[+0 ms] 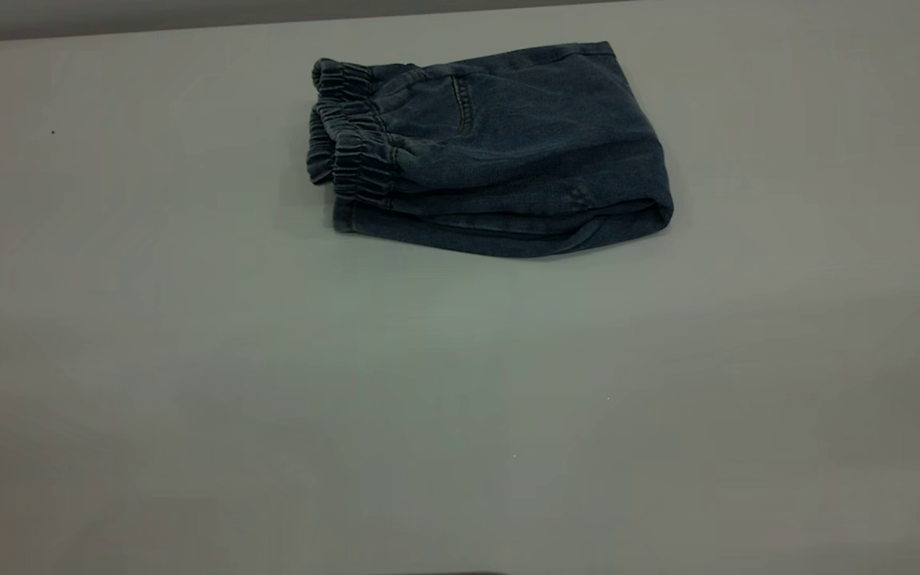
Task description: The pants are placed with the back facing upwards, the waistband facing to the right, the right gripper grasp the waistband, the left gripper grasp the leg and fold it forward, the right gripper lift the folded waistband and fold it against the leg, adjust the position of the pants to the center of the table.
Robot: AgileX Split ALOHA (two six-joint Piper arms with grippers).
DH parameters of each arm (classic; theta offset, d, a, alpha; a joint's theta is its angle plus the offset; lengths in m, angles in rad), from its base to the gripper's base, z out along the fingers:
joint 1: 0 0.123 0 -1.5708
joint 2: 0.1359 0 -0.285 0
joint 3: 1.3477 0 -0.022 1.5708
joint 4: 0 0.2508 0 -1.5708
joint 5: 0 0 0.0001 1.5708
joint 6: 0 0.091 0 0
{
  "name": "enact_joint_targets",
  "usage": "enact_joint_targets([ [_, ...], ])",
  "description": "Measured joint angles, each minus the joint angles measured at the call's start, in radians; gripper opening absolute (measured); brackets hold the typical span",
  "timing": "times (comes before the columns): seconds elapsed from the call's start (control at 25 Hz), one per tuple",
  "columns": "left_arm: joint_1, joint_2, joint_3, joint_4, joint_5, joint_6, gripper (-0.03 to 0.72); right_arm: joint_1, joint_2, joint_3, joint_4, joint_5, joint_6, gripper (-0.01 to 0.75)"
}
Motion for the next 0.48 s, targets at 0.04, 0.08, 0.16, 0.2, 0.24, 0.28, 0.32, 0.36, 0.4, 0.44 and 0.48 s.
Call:
enact_joint_targets([
  [0.04,-0.009,0.0,0.0,0.0,0.001,0.0,0.453,-0.01,0.0,0.0,0.0,0.0,0.0,0.594],
  [0.08,-0.017,0.0,0.0,0.0,0.001,0.0,0.453,-0.02,0.0,0.0,0.0,0.0,0.0,0.594],
  [0.16,-0.031,0.0,0.0,0.0,0.001,0.0,0.453,-0.035,0.0,0.0,0.0,0.0,0.0,0.594],
  [0.2,-0.034,0.0,0.0,0.0,0.001,0.0,0.453,-0.037,0.0,0.0,0.001,0.0,0.0,0.594],
  [0.24,-0.035,0.0,0.0,0.0,0.002,0.0,0.453,-0.038,0.0,0.0,0.001,0.0,0.0,0.594],
  [0.28,-0.035,0.0,0.0,0.0,0.002,0.0,0.453,-0.038,0.0,0.0,0.001,0.0,0.0,0.594],
  [0.32,-0.035,0.0,0.0,0.0,0.002,0.0,0.453,-0.038,0.0,0.0,0.002,0.0,0.0,0.594],
  [0.36,-0.035,0.0,0.0,0.0,0.002,0.0,0.453,-0.038,0.0,0.0,0.002,0.0,0.0,0.594],
  [0.4,-0.035,0.0,0.0,0.0,0.002,0.0,0.453,-0.038,0.0,0.0,0.002,0.0,0.0,0.594],
  [0.44,-0.035,0.0,0.0,0.0,0.002,0.0,0.453,-0.038,0.0,0.0,0.002,0.0,0.0,0.594],
  [0.48,-0.035,0.0,0.0,0.0,0.002,0.0,0.453,-0.038,0.0,0.0,0.002,0.0,0.0,0.594],
])
